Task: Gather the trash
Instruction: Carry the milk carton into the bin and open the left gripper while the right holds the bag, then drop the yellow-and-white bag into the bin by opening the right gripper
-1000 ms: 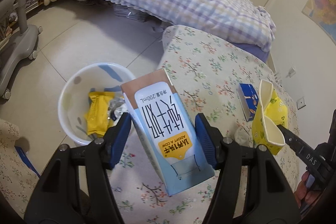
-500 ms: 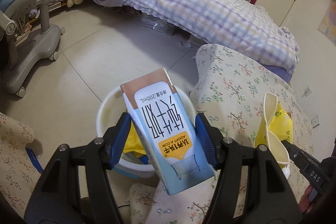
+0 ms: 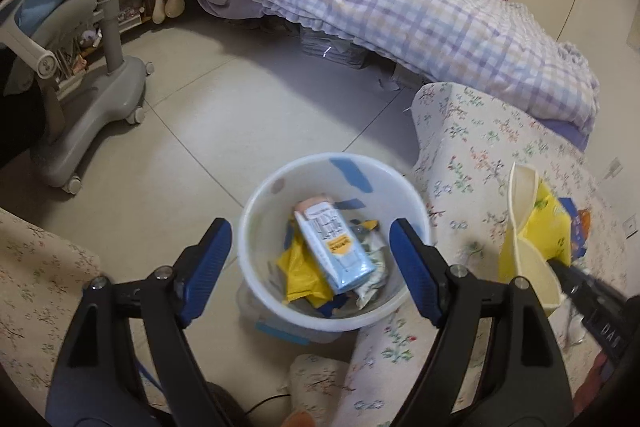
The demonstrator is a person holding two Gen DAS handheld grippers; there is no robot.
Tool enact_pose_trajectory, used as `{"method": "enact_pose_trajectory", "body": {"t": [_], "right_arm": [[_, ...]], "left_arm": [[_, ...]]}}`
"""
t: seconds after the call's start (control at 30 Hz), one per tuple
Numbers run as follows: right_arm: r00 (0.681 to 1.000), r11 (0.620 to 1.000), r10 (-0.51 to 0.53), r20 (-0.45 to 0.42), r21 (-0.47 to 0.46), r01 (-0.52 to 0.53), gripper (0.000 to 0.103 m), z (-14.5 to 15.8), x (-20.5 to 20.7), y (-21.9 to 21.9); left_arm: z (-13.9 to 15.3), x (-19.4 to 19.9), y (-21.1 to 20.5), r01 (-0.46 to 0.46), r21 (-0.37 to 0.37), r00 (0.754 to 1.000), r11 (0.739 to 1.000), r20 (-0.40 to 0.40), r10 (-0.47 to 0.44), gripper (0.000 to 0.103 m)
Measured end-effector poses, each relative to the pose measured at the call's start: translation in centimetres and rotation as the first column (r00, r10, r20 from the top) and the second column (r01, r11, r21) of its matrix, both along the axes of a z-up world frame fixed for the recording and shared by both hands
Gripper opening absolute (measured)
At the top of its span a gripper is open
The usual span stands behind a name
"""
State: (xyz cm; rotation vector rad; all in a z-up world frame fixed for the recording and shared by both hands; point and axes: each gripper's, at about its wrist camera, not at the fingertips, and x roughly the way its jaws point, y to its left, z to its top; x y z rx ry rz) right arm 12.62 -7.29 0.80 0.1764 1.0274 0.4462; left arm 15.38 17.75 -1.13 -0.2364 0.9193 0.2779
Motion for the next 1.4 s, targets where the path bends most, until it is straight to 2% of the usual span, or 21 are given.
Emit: {"method": "enact_pose_trajectory", "body": {"t": [0.27,0.4,0.63,0.7,0.77,0.8,0.83,0.9,1.4], "right_arm": [[0.999,0.999,0.044,0.016,0.028,-0.045,0.010,-0.5,0.5,3.1],[0.998,0.997,0.063,0.022,0.046,-0.064,0.011,-0.7,0.8,5.0],[0.996,0.993,0.086,0.036,0.072,-0.088,0.012,-1.4,1.3,7.1],[0.995,0.990,0.096,0.038,0.102,-0.099,0.012,-1.6,1.4,7.4],[0.993,0.985,0.114,0.035,0.125,-0.117,0.016,-1.7,1.5,7.7],[0.993,0.985,0.116,0.033,0.122,-0.119,0.024,-1.7,1.5,7.8],[0.993,0.986,0.116,0.032,0.119,-0.119,0.039,-1.7,1.5,7.8],[0.994,0.987,0.101,0.042,0.121,-0.105,0.061,-1.5,1.5,7.6],[0.995,0.996,0.066,0.069,0.048,-0.069,0.063,-0.3,0.6,5.1]], "left_arm": [[-0.6,-1.9,2.1,-0.009,0.071,0.999,0.997,-0.047,0.012,0.084],[-0.7,-2.6,3.0,-0.020,0.106,0.998,0.994,-0.049,0.025,0.091],[-1.3,-3.3,4.3,-0.022,0.146,0.996,0.989,-0.087,0.035,0.095],[-1.4,-3.3,4.7,-0.033,0.137,0.995,0.990,-0.092,0.046,0.095],[-1.4,-3.4,5.0,-0.043,0.124,0.994,0.991,-0.097,0.055,0.095],[-1.5,-3.4,5.1,-0.045,0.121,0.993,0.992,-0.100,0.057,0.095],[-1.6,-3.4,5.1,-0.047,0.120,0.993,0.992,-0.104,0.060,0.095],[-1.7,-3.5,5.1,-0.048,0.117,0.992,0.992,-0.109,0.061,0.095],[-1.1,-3.5,4.2,-0.026,0.093,0.995,0.995,-0.092,0.034,0.095]]}}
